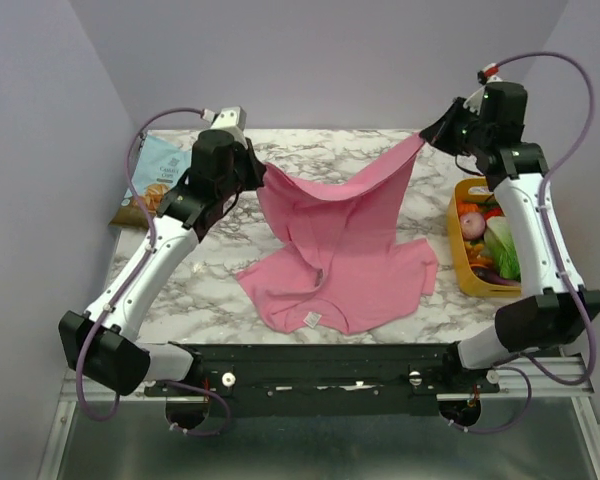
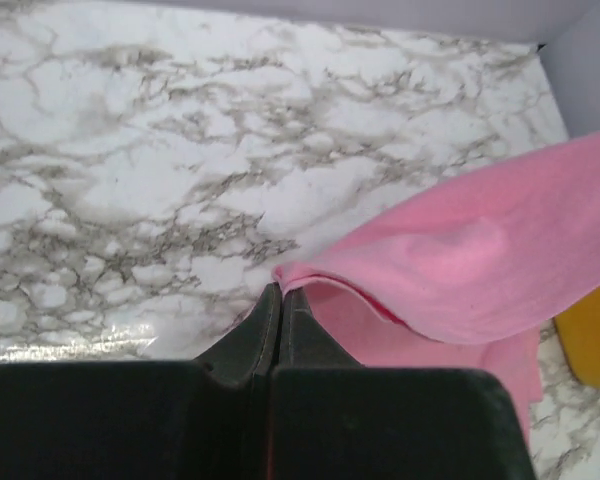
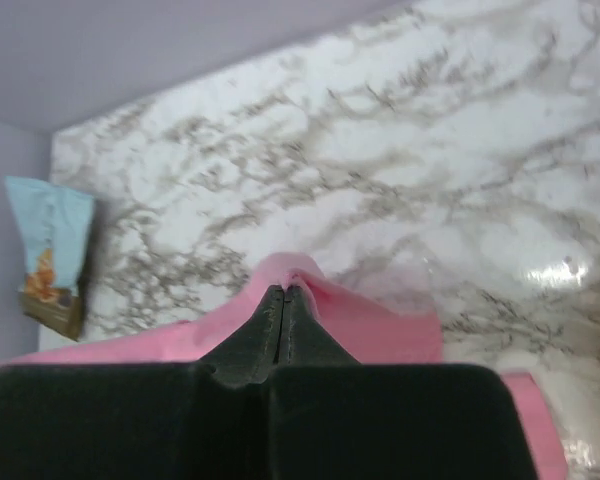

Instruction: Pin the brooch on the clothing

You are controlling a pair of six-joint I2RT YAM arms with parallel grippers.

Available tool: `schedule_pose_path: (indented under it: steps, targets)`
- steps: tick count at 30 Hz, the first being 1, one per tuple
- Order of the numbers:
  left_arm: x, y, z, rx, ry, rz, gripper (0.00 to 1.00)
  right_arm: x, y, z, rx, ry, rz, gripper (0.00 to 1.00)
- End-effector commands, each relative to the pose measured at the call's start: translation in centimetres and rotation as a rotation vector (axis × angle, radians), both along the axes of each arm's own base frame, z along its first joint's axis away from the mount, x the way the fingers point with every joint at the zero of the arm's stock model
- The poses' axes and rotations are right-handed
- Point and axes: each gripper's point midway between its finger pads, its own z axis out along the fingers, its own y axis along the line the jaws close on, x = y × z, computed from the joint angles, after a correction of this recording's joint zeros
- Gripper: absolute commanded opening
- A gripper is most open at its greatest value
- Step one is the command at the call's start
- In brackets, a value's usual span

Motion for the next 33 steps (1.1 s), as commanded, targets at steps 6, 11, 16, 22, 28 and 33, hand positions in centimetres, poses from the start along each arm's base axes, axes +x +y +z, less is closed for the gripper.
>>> schedule_pose_path:
  steps: [6, 11, 16, 22, 28, 33]
  targets:
    - [0.4, 1.1, 17.7, -0.077, -0.341, 0.017, 0.00, -7.8, 2.0, 16.9, 0.076, -0.439, 0.157, 0.00]
    - [-3.1, 2.7, 24.1, -0.077, -0.479, 0.008, 0.00, -12.9, 1.9, 22.6, 0.081, -0.608, 0.178, 0.00]
    - [-7.2, 4.6, 29.3, -0.085, -0.597, 0.008, 0.00, -18.3, 2.0, 27.0, 0.090, -0.765, 0.211, 0.01]
    - [-11.8, 6.1, 32.3, -0.098, -0.674, -0.021, 0.00, -24.7, 2.1, 30.4, 0.099, -0.901, 0.253, 0.01]
    - [-16.6, 8.1, 33.4, -0.093, -0.736, -0.030, 0.00, -30.8, 2.1, 31.6, 0.091, -1.010, 0.287, 0.01]
    - [-20.7, 9.1, 35.1, -0.134, -0.803, -0.058, 0.00, -34.6, 1.8, 31.9, 0.080, -1.082, 0.290, 0.01]
